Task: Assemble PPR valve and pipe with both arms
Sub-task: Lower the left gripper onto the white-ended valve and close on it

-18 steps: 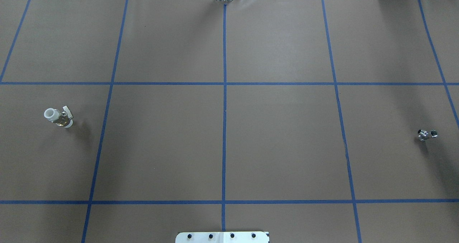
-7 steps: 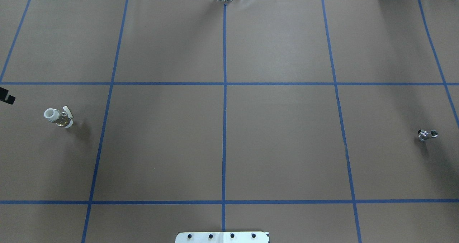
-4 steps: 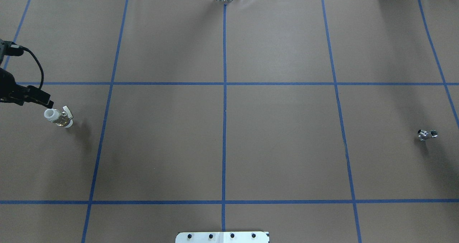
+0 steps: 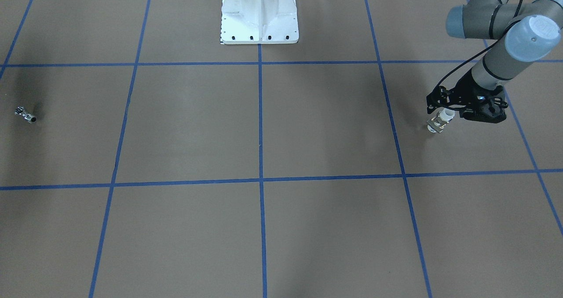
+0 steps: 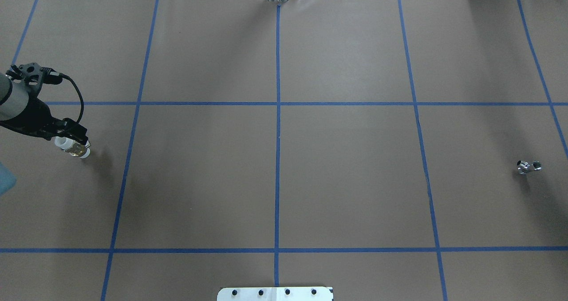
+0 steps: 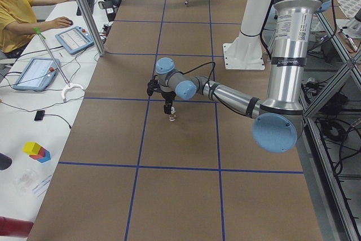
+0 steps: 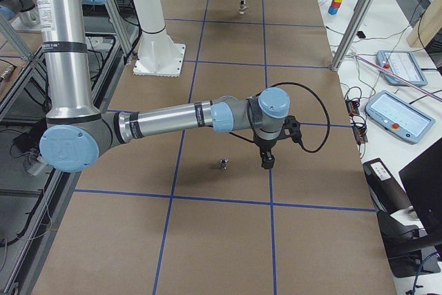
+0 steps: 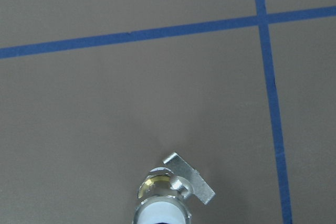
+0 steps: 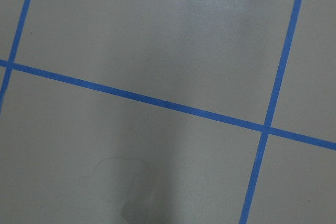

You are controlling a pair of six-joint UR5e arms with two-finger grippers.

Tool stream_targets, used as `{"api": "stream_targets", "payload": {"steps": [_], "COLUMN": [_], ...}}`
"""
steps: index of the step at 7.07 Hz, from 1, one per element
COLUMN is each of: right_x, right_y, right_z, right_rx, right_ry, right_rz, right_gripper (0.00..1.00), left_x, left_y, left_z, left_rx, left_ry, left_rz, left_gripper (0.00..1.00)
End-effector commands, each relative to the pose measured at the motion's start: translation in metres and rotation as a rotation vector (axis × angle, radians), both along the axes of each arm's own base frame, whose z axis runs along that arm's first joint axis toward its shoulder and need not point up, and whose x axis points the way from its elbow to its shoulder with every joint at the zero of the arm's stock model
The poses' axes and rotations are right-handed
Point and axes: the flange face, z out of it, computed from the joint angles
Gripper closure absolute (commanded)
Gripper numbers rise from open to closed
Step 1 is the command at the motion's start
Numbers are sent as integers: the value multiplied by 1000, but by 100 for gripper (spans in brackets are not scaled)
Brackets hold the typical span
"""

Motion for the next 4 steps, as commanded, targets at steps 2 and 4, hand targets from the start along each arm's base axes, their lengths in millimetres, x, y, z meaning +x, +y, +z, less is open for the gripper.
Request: {"api": "stream_targets", "payload": {"steps": [2,4], "right_x": [-1,-2], "right_y": [-1,-1], "right_z": [-1,0], "right_rx": [2,-1], "right_ry": [0,0], "right_rz": [-2,-4], "right_gripper": [0,0], "left_x": [14,14], "left_y": [-2,-1], "left_z": [22,23], "left_rx": [-7,-12], "left_ry": [-6,-6], "left_rz": [21,22], "left_gripper": [0,6]}}
